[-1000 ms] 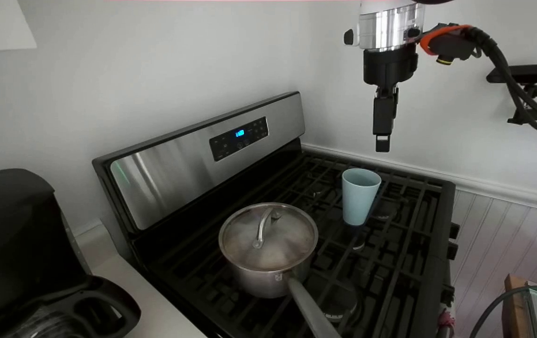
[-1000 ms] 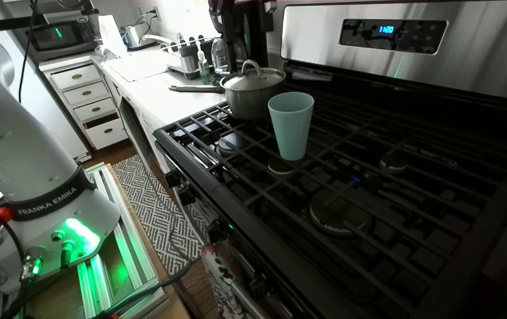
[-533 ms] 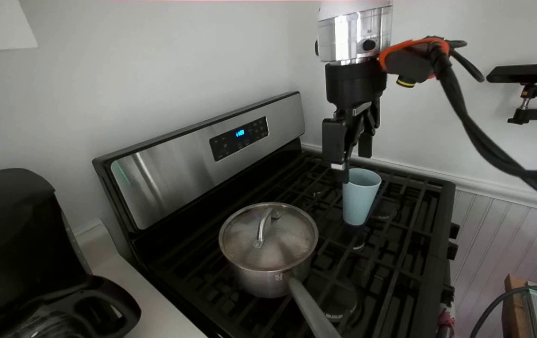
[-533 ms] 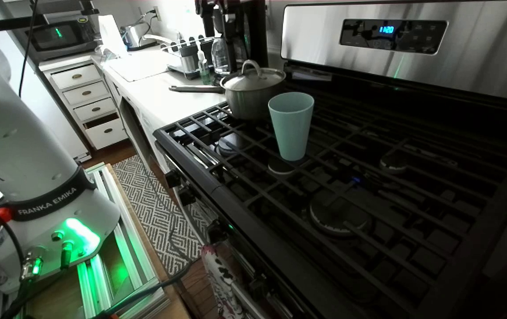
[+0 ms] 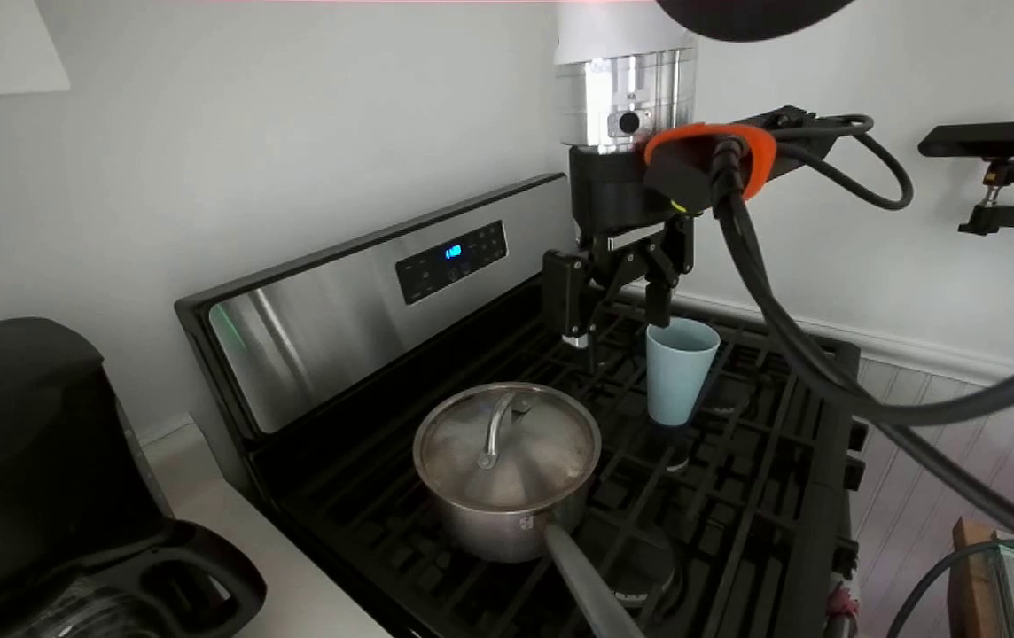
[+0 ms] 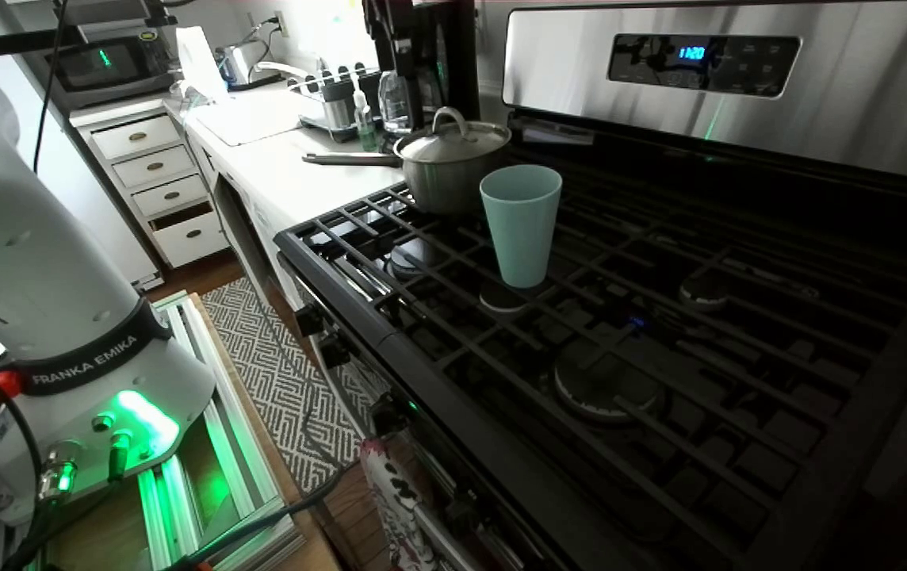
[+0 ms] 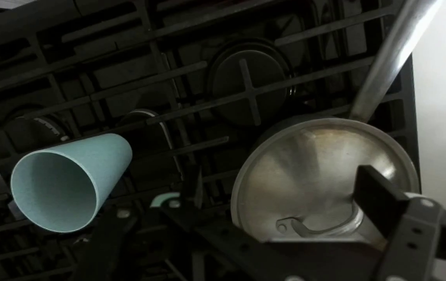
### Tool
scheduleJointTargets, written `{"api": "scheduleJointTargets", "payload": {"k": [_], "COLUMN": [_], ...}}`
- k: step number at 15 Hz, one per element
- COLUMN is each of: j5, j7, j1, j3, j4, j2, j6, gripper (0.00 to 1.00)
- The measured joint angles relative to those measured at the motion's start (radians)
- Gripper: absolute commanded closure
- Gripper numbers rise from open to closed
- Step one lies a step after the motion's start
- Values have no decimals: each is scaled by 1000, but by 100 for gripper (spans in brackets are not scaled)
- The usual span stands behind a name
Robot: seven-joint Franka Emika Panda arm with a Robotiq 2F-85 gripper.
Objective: Remove the lid from the pot, put it on the stove and then pour the contents of the cup on the stove into the pot
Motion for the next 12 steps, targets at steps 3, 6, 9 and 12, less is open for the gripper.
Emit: {"api": "scheduleJointTargets", "payload": {"k": [3, 6, 9, 12], "j5": [1, 32, 74, 78], "j7": [3, 97, 211, 330], "j1": [1, 2, 3, 5], "j3": [1, 13, 29, 45], "j4": [-1, -4, -4, -3], "j2": [6, 43, 96, 151], "j6": [3, 88, 188, 273], "gripper": [0, 0, 0, 0]}}
